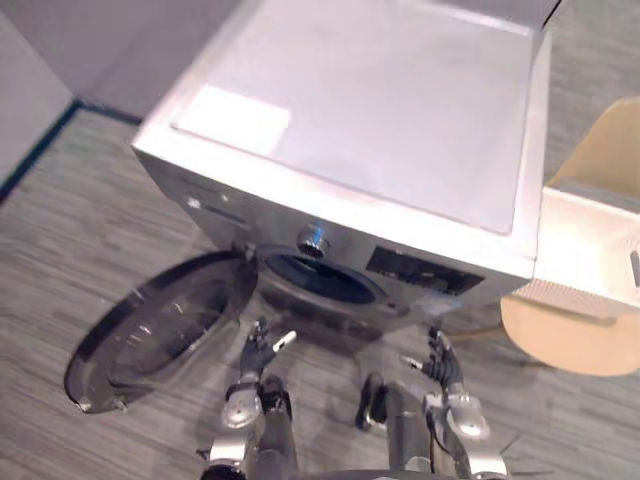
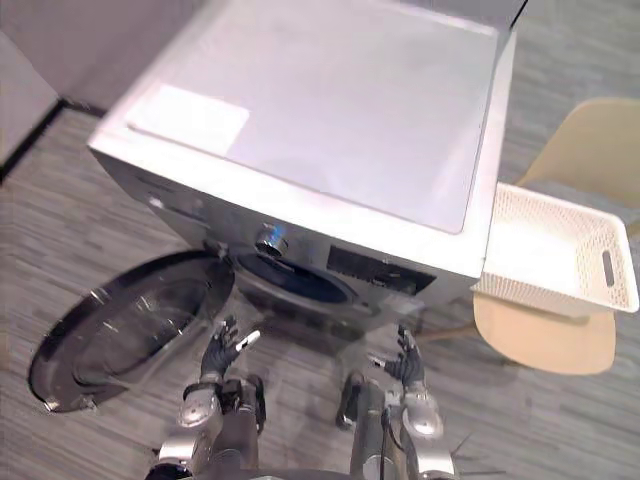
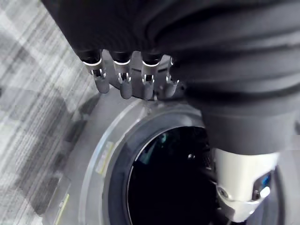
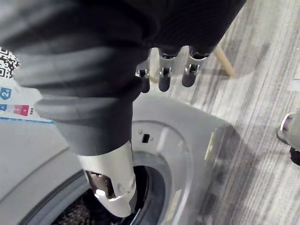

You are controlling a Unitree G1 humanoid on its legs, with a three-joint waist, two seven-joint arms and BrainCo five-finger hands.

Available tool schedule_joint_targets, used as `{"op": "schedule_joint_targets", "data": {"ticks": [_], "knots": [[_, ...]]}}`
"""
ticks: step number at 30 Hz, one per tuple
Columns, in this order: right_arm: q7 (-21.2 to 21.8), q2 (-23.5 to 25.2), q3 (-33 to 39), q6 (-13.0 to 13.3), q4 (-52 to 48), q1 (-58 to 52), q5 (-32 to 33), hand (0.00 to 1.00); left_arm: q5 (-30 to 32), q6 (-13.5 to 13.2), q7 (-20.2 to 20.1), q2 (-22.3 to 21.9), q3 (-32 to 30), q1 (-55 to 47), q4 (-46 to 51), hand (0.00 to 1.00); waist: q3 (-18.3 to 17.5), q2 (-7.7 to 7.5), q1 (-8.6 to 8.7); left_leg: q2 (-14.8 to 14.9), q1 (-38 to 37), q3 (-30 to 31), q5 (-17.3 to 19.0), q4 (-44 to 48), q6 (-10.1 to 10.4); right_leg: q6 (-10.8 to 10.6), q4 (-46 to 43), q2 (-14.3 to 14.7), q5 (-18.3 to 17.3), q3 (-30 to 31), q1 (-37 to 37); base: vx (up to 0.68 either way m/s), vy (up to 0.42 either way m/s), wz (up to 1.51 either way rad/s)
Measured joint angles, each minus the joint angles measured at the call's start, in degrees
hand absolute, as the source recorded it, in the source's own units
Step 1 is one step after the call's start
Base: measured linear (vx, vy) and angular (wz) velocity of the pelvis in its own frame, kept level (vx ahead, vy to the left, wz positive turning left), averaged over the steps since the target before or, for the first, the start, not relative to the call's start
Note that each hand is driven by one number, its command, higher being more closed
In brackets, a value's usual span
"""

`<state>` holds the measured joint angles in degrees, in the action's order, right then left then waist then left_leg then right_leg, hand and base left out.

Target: Pick up the laundry basket with both hands and put the clothes into the washing machine.

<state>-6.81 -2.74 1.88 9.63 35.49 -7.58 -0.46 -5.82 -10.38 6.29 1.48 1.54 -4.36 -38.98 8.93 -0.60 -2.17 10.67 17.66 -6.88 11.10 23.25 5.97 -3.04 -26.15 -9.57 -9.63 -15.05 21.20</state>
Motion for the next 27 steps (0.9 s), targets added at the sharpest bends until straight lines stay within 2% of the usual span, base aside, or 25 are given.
{"op": "schedule_joint_targets", "data": {"ticks": [3, 6, 10, 11, 12, 13, 14, 15, 16, 17, 18, 19, 20, 21, 22, 23, 24, 25, 26, 27], "knots": [[0.60, -0.07, -0.02, -0.91, 6.31, 1.98, -0.59, 0.00, 2.13, 0.50, -0.08, 1.29, -0.02, -0.23, -4.90, 0.00, -1.02, 0.30, 0.09, -1.01, -6.58, -2.44, -3.12, -8.01, -0.55, -0.86, 9.33, 1.34, 4.87, 1.75, -5.28, 0.12, 0.081, -0.32], [0.71, -0.35, -0.06, -1.18, 9.07, 2.86, -0.78, 0.00, 4.31, 0.56, -0.11, 2.16, -0.02, -0.65, -6.41, 0.00, -1.14, 0.16, 0.24, -1.73, -10.10, -4.97, -3.69, -10.81, -0.89, -1.46, 16.01, 2.76, 8.95, 4.02, -8.97, 0.07, 0.098, -0.45], [0.57, -1.60, -2.25, -1.15, 11.18, 6.68, -1.39, 0.00, 5.91, 0.55, -0.09, 3.63, 0.03, 0.98, -6.93, 0.00, -1.14, -0.14, 0.51, -2.24, -8.60, -7.91, -4.10, -10.51, -1.61, -1.58, 20.40, 3.23, 15.13, 6.38, -7.24, -0.05, 0.088, -0.52], [0.50, -2.36, -3.26, -1.15, 11.10, 7.85, -1.40, 0.00, 6.16, 0.56, -0.03, 4.08, -0.02, 2.91, -7.25, 0.00, -1.03, -0.50, 1.18, -3.23, -6.51, -7.55, -5.05, -9.55, -3.16, -1.84, 18.63, 2.41, 17.75, 5.87, -4.30, -0.16, 0.086, -0.25], [0.48, -2.93, -4.03, -1.17, 11.05, 8.50, -1.38, 0.00, 6.46, 0.52, -0.06, 4.11, -0.05, 3.75, -7.11, 0.00, -0.99, -0.32, 1.02, -3.21, -6.20, -7.37, -6.25, -10.65, -5.03, -3.38, 20.10, 2.20, 19.85, 6.12, -4.12, -0.16, 0.065, -0.33], [0.48, -3.55, -4.21, -1.18, 11.07, 9.15, -1.37, 0.00, 6.51, 0.36, -0.07, 4.05, -0.52, 3.82, -6.93, 0.00, -0.51, 0.24, 0.89, -2.67, -6.69, -7.36, -6.05, -11.81, -4.96, -3.84, 16.21, 2.40, 16.86, 5.81, -3.56, -0.19, 0.081, -0.05], [0.42, -3.26, -4.16, -1.20, 11.29, 9.30, -1.29, 0.00, 6.52, 0.14, -0.07, 3.93, -1.15, 3.99, -6.25, 0.00, 0.02, -0.76, 1.64, -3.80, -7.58, -7.05, -6.20, -11.70, -5.18, -2.03, -1.13, 0.21, 5.45, 5.54, -1.44, -0.16, 0.026, 0.28], [0.47, -2.90, -4.05, -1.17, 12.44, 8.58, -1.20, 0.00, 6.50, -0.11, -0.04, 4.20, -1.35, 3.32, -5.52, 0.00, 0.24, -1.78, 1.13, -4.75, -7.45, -6.62, -6.16, -9.72, -5.24, -3.81, -11.62, -0.69, 0.42, 5.65, -2.43, -0.17, 0.015, 0.50], [0.60, -2.61, -4.07, -1.15, 13.59, 8.29, -1.12, 0.00, 6.50, 0.07, -0.04, 4.26, -2.03, 2.42, -5.51, 0.00, 0.08, -2.20, 0.85, -5.00, -7.10, -6.55, -5.88, -8.24, -5.66, -4.93, -14.72, -0.96, -0.82, 5.91, -3.51, -0.15, -0.067, 0.33], [0.62, -2.25, -4.03, -1.12, 14.90, 8.45, -1.01, 0.00, 6.49, 0.38, 0.04, 4.22, -2.89, 0.67, -5.23, 0.00, -0.47, -3.50, -0.11, -5.75, -6.48, -6.86, -5.70, -5.83, -5.73, -5.72, -14.05, -0.92, -2.63, 6.30, -5.26, -0.20, -0.022, -0.10], [0.57, -2.83, -3.65, -1.08, 15.23, 8.67, -0.61, 0.00, 6.43, 0.77, 0.11, 3.37, -3.81, -0.53, -5.01, 0.00, -0.39, -2.18, -1.87, -5.29, -6.13, -7.38, -5.70, -6.11, -5.71, -5.82, -8.78, 1.22, -2.72, 6.80, -6.98, -0.22, 0.006, -0.36], [0.50, -3.16, -3.48, -1.05, 15.68, 9.05, -0.57, 0.00, 6.39, 0.99, 0.17, 2.71, -3.91, -1.41, -4.69, 0.00, -0.33, -1.61, -2.61, -4.71, -6.02, -7.46, -5.80, -7.51, -5.57, -5.73, -3.95, 2.54, -2.78, 7.13, -8.44, -0.21, 0.036, -0.61], [0.39, -3.54, -3.46, -1.08, 16.75, 10.54, -0.47, 0.00, 6.34, 1.08, 0.19, 1.69, -3.81, -1.96, -4.26, 0.00, -0.28, 0.15, -3.53, -3.35, -4.73, -8.49, -7.09, -9.14, -5.41, -3.74, 1.98, 3.84, -3.73, 7.27, -10.99, -0.31, -0.059, -0.25], [0.11, -3.86, -3.33, -1.11, 17.75, 12.02, 0.02, 0.00, 6.29, 1.09, 0.18, 1.64, -3.24, -1.43, -4.47, 0.00, 0.37, 0.51, -3.30, -3.58, -1.71, -8.00, -8.56, -7.83, -5.24, 0.06, 8.51, 4.63, -4.15, 5.90, -13.31, -0.32, -0.083, -0.08], [-0.31, -4.85, -2.93, -1.17, 18.57, 12.51, 0.03, 0.00, 6.15, 1.31, 0.31, 0.35, -3.22, -0.29, -5.06, 0.00, 1.82, 3.17, -3.36, -2.37, -0.68, -6.76, -8.77, -7.01, -4.26, -0.15, 12.08, 6.60, -1.11, 5.20, -14.56, -0.40, -0.062, 0.09], [-0.88, -4.98, -2.00, -1.20, 19.02, 12.77, 0.14, 0.00, 6.04, 1.15, 0.29, -0.29, -2.77, -0.35, -4.92, 0.00, 2.74, 4.46, -3.29, -1.54, -0.21, -5.86, -9.59, -7.56, -3.21, 0.38, 16.72, 7.95, 1.99, 4.85, -16.31, -0.27, 0.005, -0.03], [-1.03, -4.93, -1.84, -1.19, 19.01, 12.91, 0.19, 0.00, 5.90, 1.14, 0.33, -0.32, -2.18, -0.45, -4.96, 0.00, 2.87, 4.54, -3.26, -1.53, -0.23, -5.74, -10.36, -8.52, -2.28, 0.47, 17.69, 8.20, 2.92, 4.67, -16.39, -0.37, -0.006, 0.01], [-1.20, -4.94, -1.59, -1.22, 18.97, 11.96, 0.46, 0.00, 5.88, 1.14, 0.31, -0.39, -1.20, -0.94, -5.25, 0.00, 2.78, 4.18, -3.04, -1.75, -1.68, -5.29, -13.59, -13.40, -0.47, 1.38, 18.10, 8.19, 4.55, 4.15, -15.87, -0.26, -0.023, 0.12], [-1.38, -4.82, -1.25, -1.21, 18.89, 11.50, 0.53, 0.00, 5.90, 1.13, 0.27, -0.26, -0.80, -0.91, -5.28, 0.00, 2.73, 3.70, -2.73, -2.48, -2.26, -5.03, -14.49, -15.51, 0.95, 1.37, 18.35, 7.65, 4.89, 3.97, -15.64, -0.29, -0.004, 0.32], [-1.94, -4.36, -0.11, -1.17, 18.60, 10.87, 0.58, 0.00, 6.10, 1.03, 0.28, -0.12, 0.14, -0.39, -5.17, 0.00, 2.94, 2.64, -1.68, -3.89, -1.65, -3.47, -14.35, -15.47, 1.45, 2.33, 18.51, 6.49, 5.35, 3.06, -14.28, -0.20, 0.055, 0.29]]}}
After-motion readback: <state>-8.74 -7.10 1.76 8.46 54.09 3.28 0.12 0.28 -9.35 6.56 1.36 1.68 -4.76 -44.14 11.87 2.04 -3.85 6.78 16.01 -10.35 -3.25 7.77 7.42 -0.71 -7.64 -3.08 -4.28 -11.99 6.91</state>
